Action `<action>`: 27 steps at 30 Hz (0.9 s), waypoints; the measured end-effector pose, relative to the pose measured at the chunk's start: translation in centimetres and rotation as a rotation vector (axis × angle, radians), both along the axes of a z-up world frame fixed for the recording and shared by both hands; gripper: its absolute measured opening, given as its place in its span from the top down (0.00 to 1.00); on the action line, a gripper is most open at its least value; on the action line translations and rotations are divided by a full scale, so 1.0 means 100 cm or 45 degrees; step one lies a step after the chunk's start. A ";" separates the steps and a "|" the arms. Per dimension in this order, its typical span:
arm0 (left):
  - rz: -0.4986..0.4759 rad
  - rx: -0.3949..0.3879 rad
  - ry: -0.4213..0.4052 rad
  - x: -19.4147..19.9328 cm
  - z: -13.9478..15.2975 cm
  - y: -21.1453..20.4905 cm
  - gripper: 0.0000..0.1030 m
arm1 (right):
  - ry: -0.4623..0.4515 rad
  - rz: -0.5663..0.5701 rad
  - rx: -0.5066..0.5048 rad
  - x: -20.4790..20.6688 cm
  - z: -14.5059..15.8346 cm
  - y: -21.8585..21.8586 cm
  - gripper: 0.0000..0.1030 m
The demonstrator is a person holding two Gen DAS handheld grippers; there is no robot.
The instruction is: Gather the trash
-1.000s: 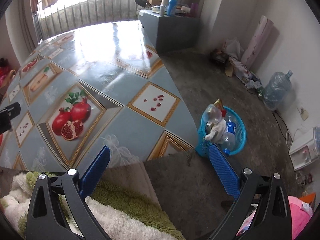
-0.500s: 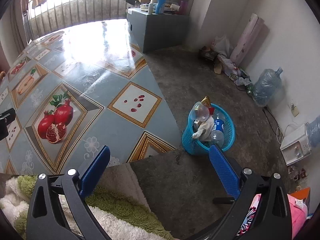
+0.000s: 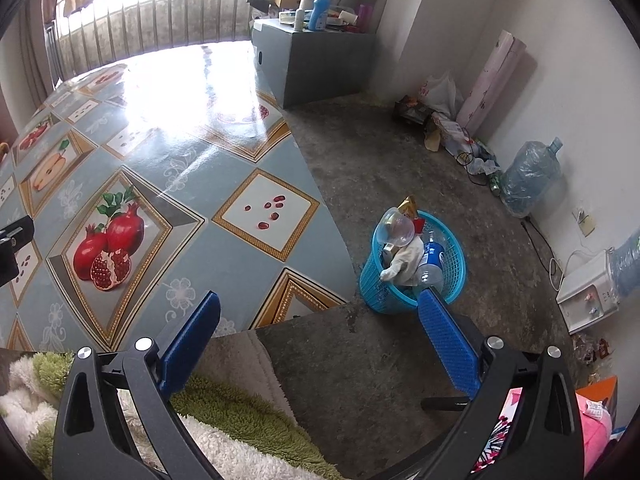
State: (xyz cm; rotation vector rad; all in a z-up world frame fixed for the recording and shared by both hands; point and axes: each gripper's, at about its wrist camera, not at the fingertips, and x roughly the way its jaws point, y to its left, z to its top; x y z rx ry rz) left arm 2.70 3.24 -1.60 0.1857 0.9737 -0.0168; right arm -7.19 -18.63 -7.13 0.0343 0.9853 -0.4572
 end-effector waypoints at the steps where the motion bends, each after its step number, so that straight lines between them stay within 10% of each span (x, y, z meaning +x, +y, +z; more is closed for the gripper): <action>1: -0.003 -0.003 -0.001 0.000 0.000 0.000 0.09 | -0.001 -0.001 -0.001 0.000 0.000 0.000 0.06; 27: -0.014 -0.010 -0.008 -0.003 0.003 -0.001 0.09 | -0.017 -0.011 -0.004 -0.002 0.006 -0.001 0.06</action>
